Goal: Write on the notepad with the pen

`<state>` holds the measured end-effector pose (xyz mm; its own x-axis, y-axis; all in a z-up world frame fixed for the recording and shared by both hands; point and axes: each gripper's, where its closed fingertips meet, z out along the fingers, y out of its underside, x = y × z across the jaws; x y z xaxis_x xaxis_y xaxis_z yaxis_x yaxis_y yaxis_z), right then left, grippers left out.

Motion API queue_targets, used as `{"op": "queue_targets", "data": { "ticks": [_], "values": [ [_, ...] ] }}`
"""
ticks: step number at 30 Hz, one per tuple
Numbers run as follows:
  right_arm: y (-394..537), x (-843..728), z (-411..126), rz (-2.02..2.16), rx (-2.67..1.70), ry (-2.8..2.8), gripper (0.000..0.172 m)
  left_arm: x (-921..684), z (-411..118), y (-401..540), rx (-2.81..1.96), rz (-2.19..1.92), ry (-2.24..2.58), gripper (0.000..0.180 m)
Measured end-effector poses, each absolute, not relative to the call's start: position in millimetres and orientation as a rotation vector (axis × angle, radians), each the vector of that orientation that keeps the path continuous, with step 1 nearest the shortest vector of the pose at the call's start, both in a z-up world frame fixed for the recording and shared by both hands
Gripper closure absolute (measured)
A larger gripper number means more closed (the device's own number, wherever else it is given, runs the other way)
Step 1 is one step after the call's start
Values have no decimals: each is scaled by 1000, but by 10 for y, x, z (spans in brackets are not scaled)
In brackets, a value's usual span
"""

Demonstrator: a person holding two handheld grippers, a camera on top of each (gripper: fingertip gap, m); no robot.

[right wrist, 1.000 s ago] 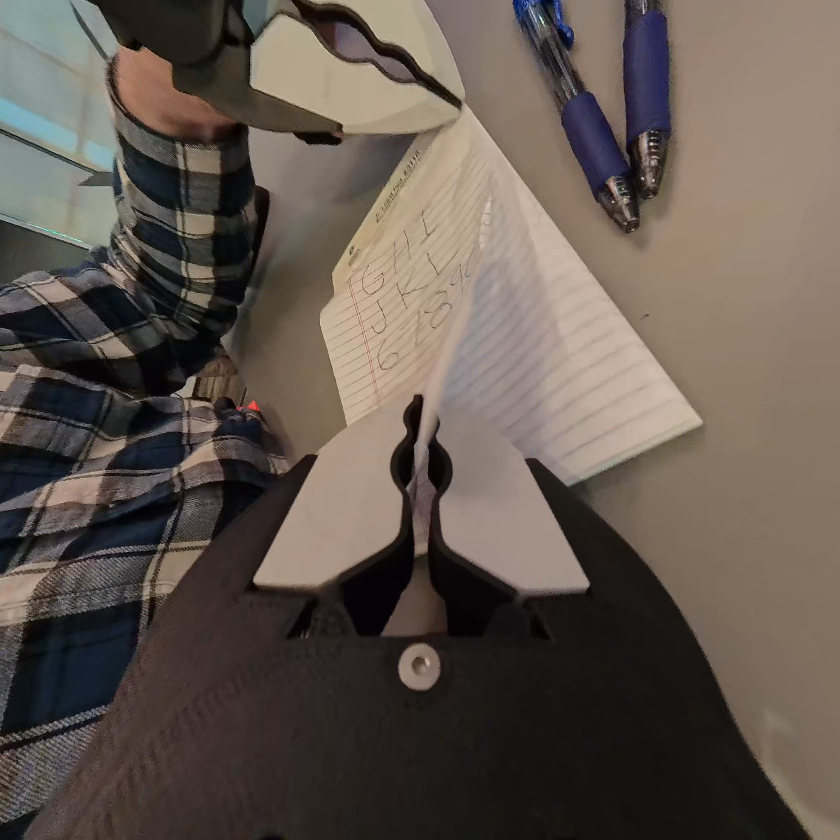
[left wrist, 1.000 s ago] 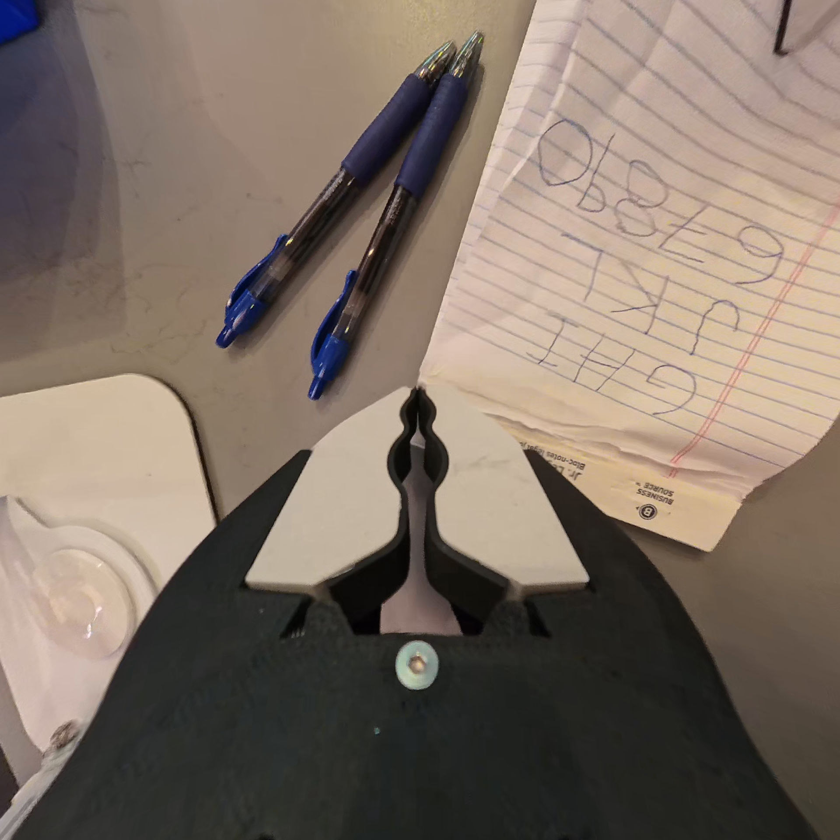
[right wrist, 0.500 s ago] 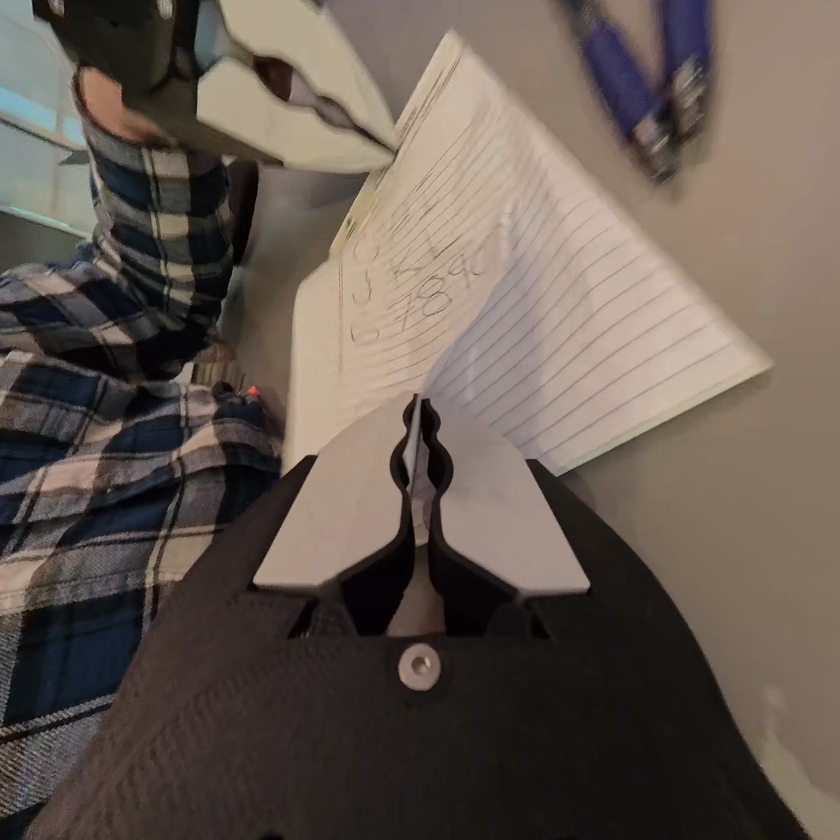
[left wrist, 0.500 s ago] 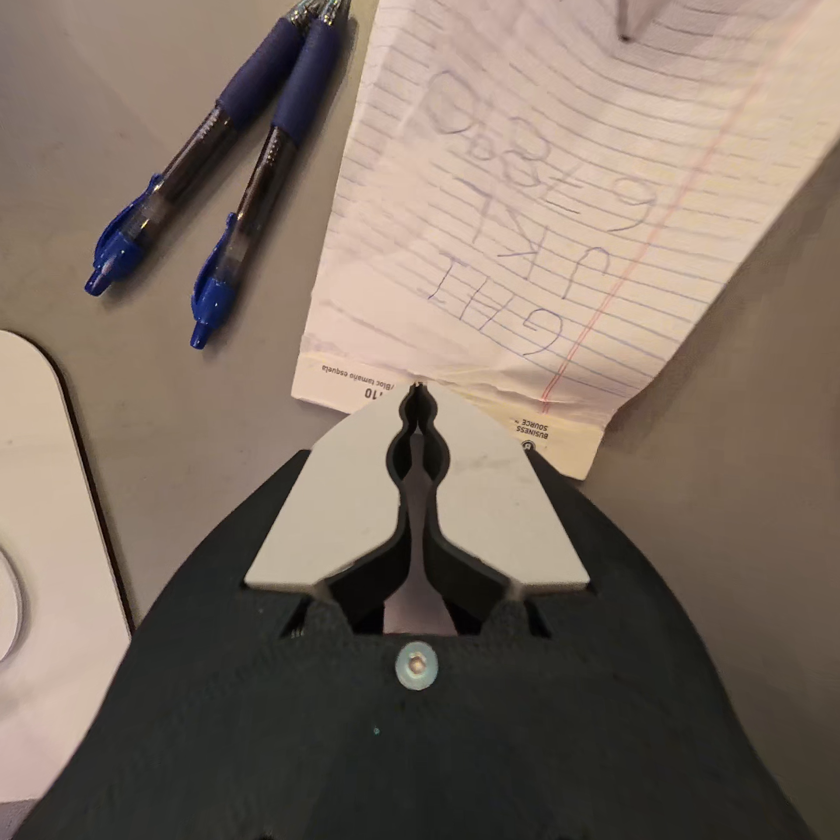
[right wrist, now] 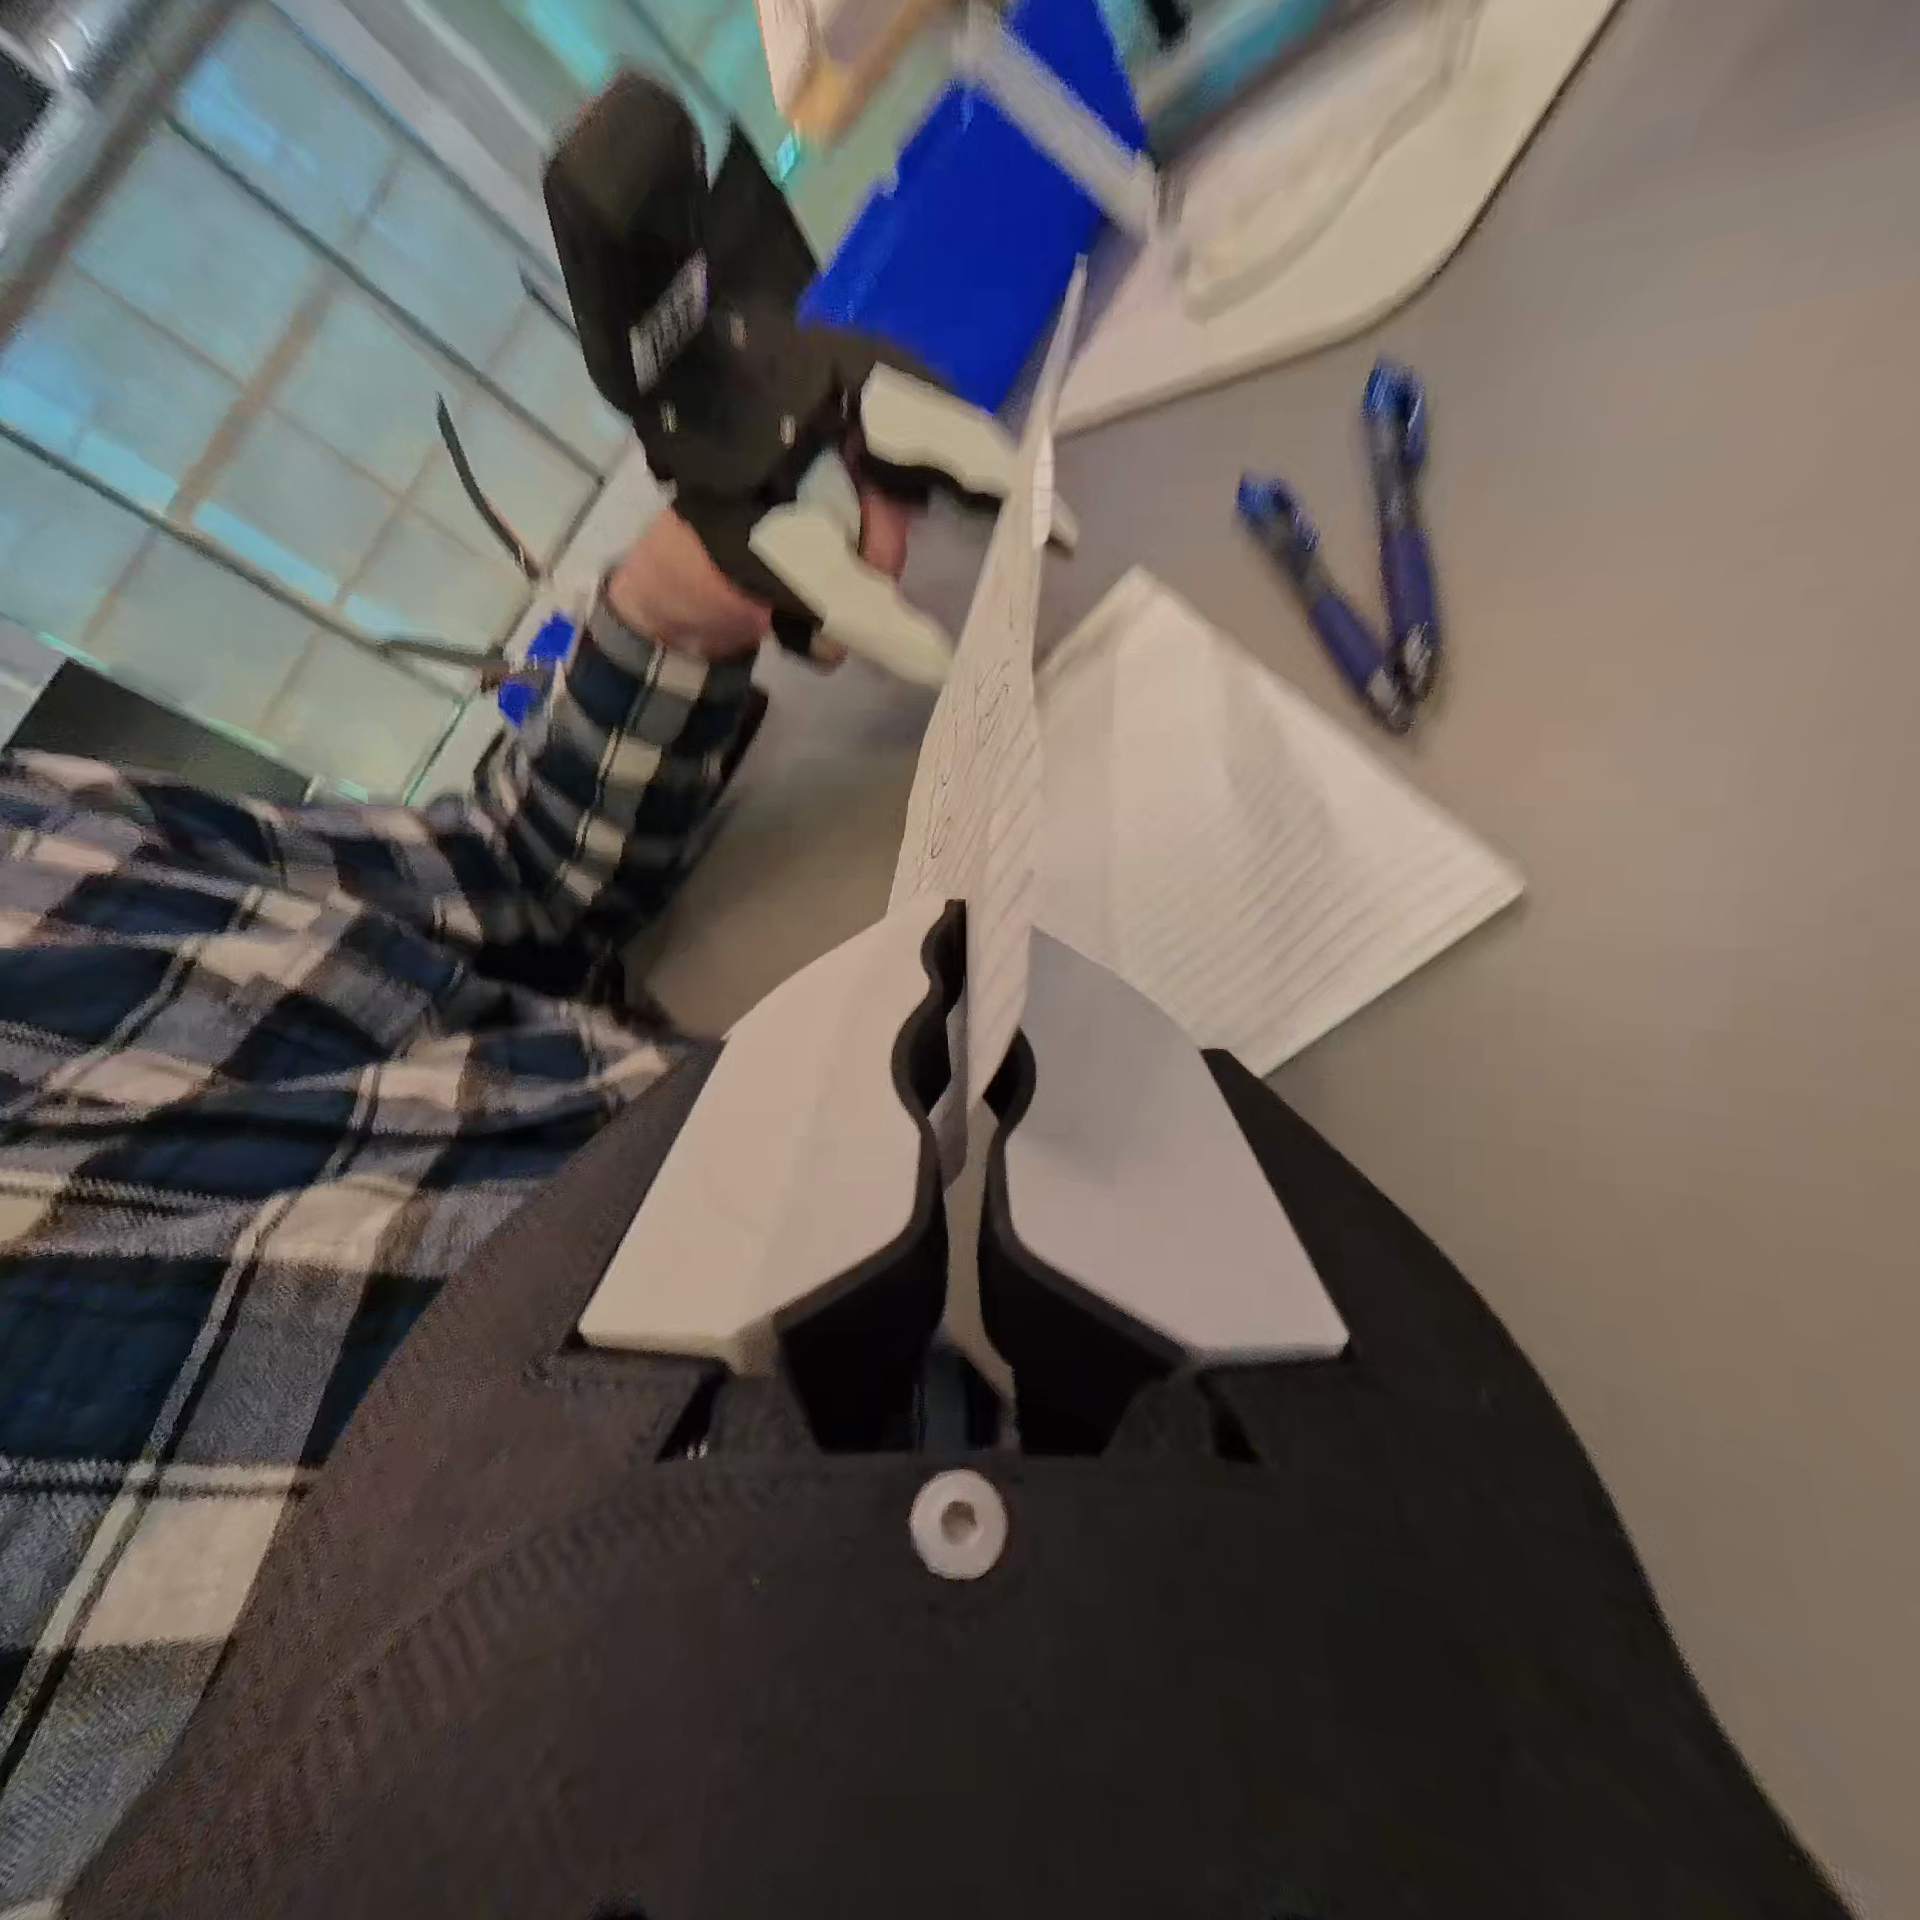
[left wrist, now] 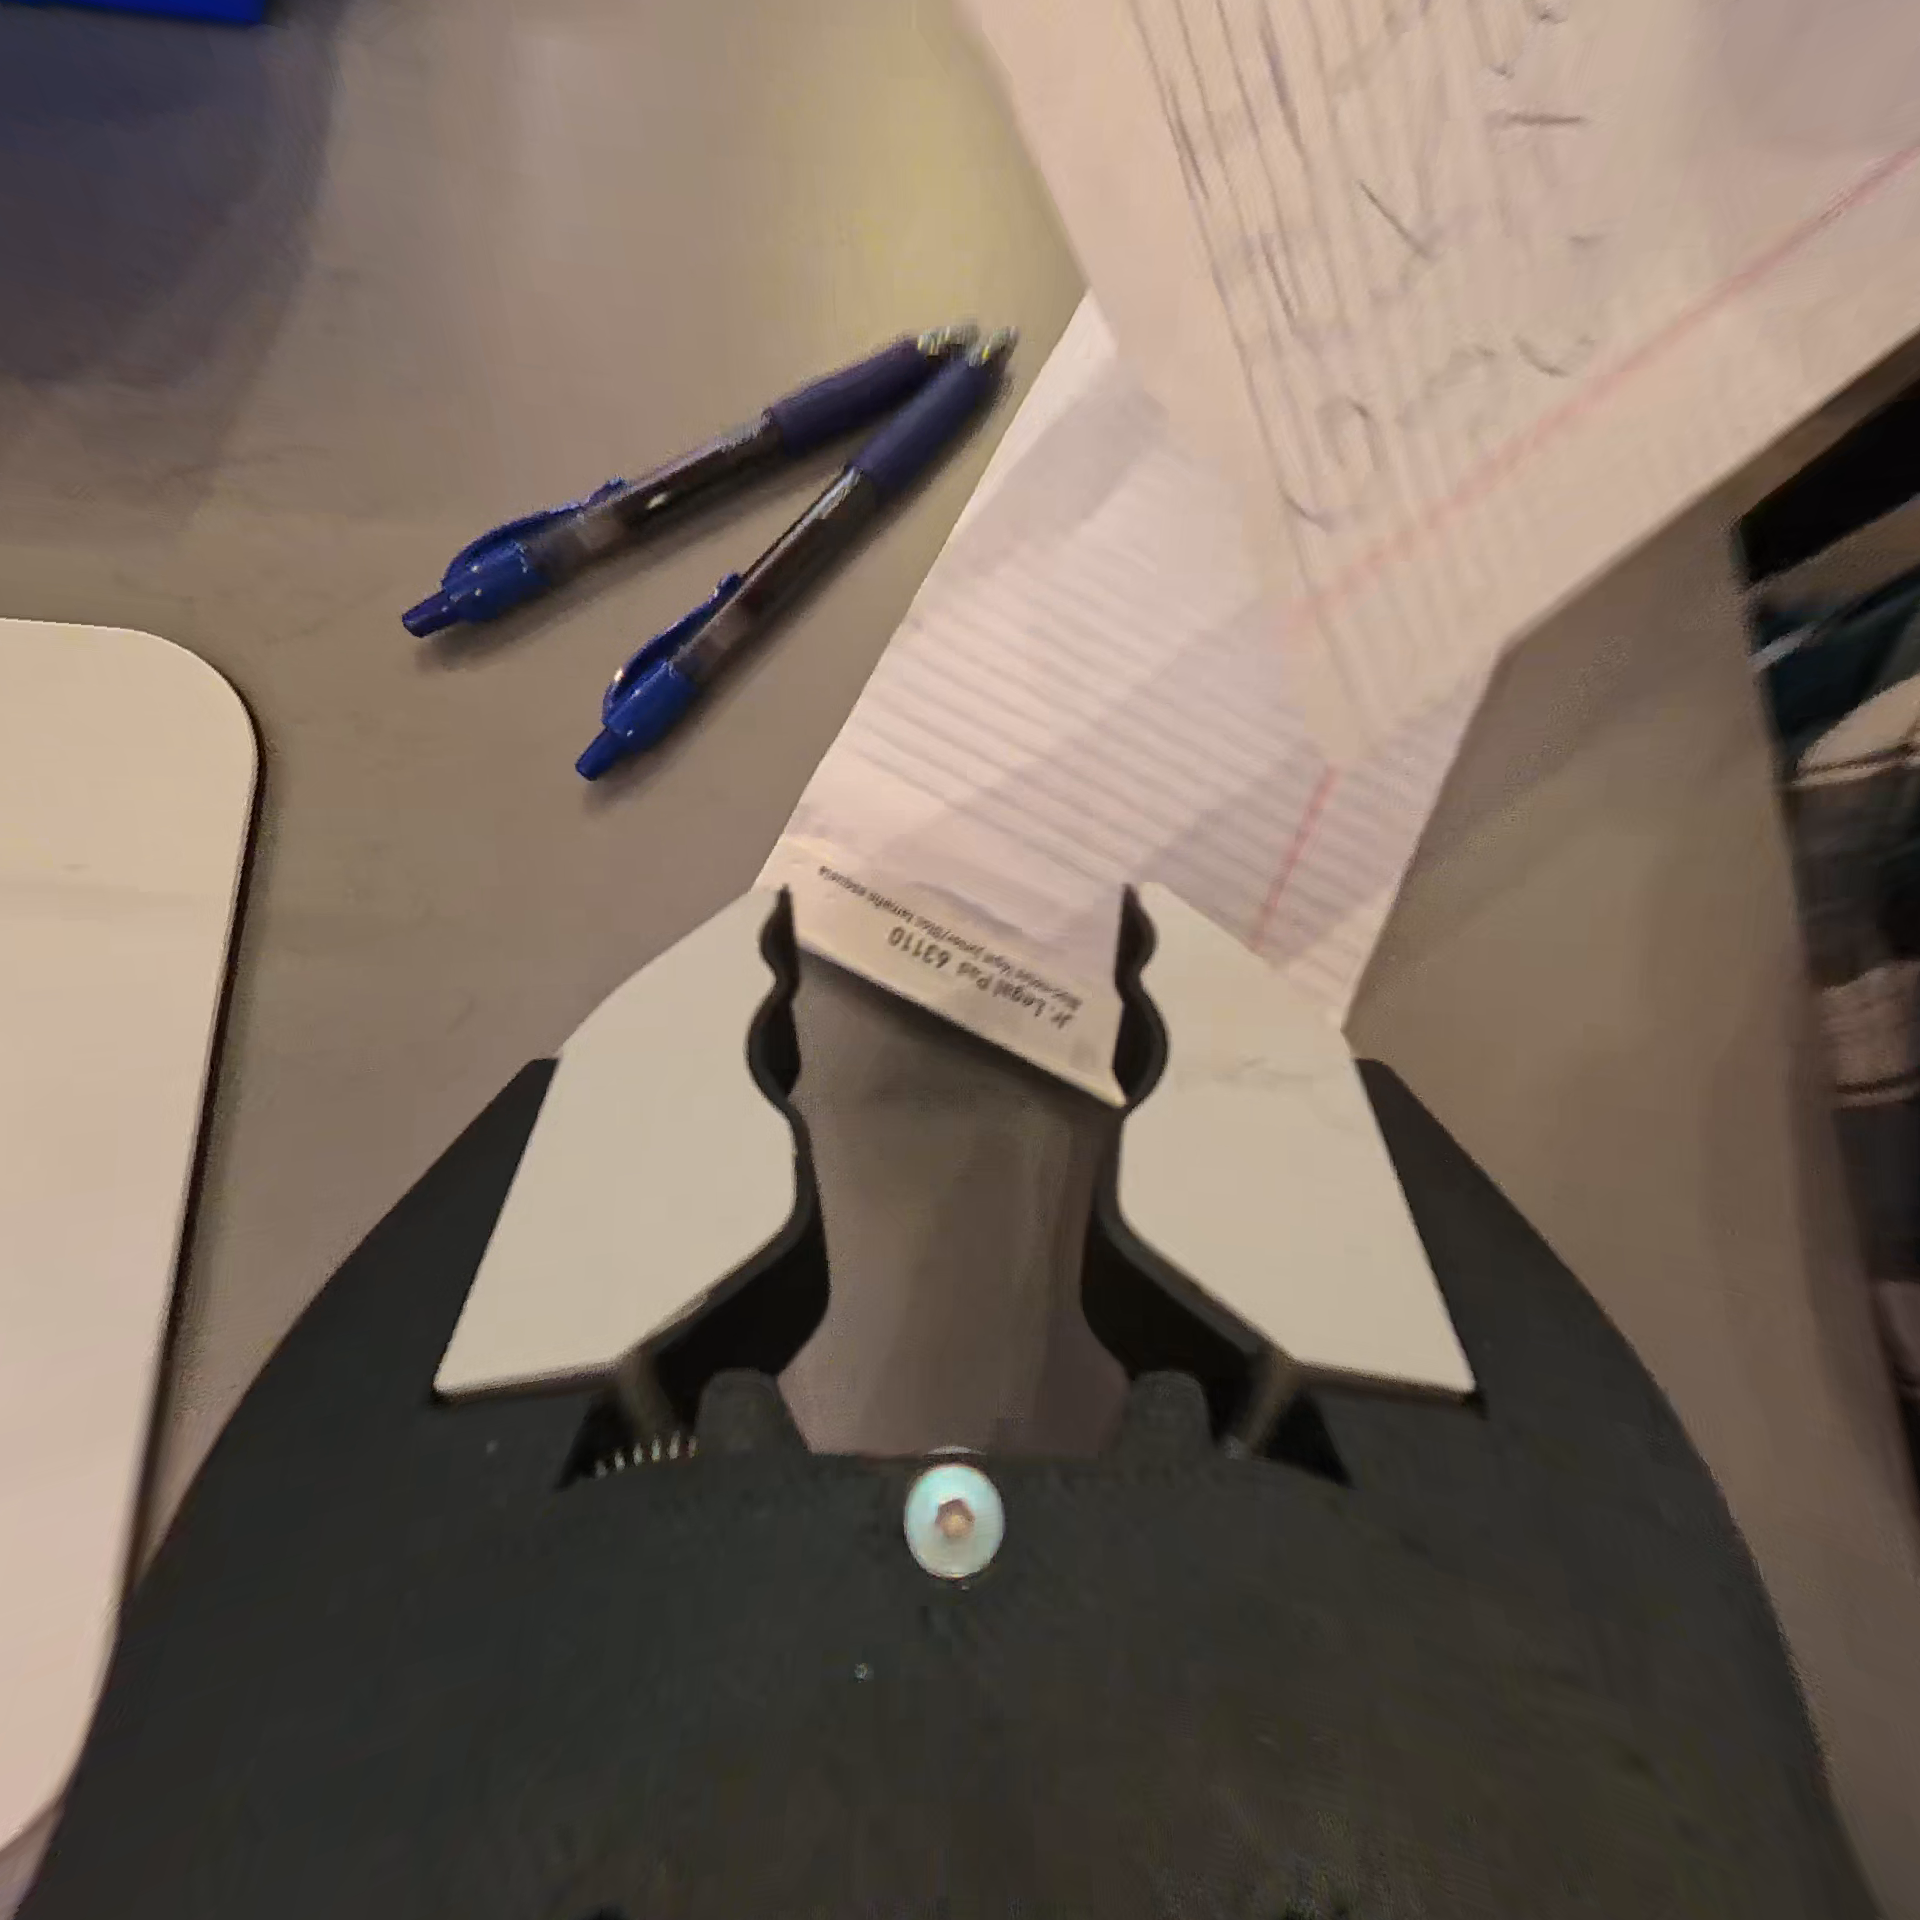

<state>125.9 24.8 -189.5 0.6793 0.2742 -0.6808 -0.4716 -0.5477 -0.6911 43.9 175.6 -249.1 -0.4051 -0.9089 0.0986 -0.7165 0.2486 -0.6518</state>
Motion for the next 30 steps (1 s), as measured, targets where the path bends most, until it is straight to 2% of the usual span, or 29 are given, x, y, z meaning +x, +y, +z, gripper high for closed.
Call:
{"op": "queue_targets", "data": {
  "ticks": [1, 4, 8, 11, 13, 15, 17, 18, 22, 30],
  "values": [
    [292, 1332, -1840, 941, -1890, 160, 171, 433, -2437, 1715, -1528, -988, 2193, 116],
    [427, 1458, -1698, 866, -1795, 138, 171, 461, -2248, 1496, -1588, -1327, 2064, 111],
    [602, 1455, -1597, 852, -1705, 94, 171, 622, -2082, 1237, -1617, -1690, 1895, 113],
    [704, 1368, -1639, 860, -1702, 74, 171, 741, -1844, 1113, -1555, -1968, 1742, 137],
    [747, 1325, -1665, 862, -1693, 72, 171, 783, -1793, 1113, -1514, -1996, 1718, 164],
    [776, 1257, -1734, 893, -1715, 57, 171, 796, -1759, 1129, -1505, -2035, 1705, 180],
    [785, 1261, -1780, 913, -1725, 62, 167, 775, -1784, 1134, -1492, -2019, 1762, 180],
    [785, 1292, -1794, 909, -1739, 61, 154, 770, -1801, 1146, -1488, -1990, 1786, 180],
    [797, 1459, -1676, 848, -1777, -33, 133, 694, -1840, 1138, -1457, -1949, 1926, 180],
    [1025, 1274, -1518, 927, -1894, -362, 128, 620, -1874, 1044, -1392, -1928, 2152, 180]
  ]
}}
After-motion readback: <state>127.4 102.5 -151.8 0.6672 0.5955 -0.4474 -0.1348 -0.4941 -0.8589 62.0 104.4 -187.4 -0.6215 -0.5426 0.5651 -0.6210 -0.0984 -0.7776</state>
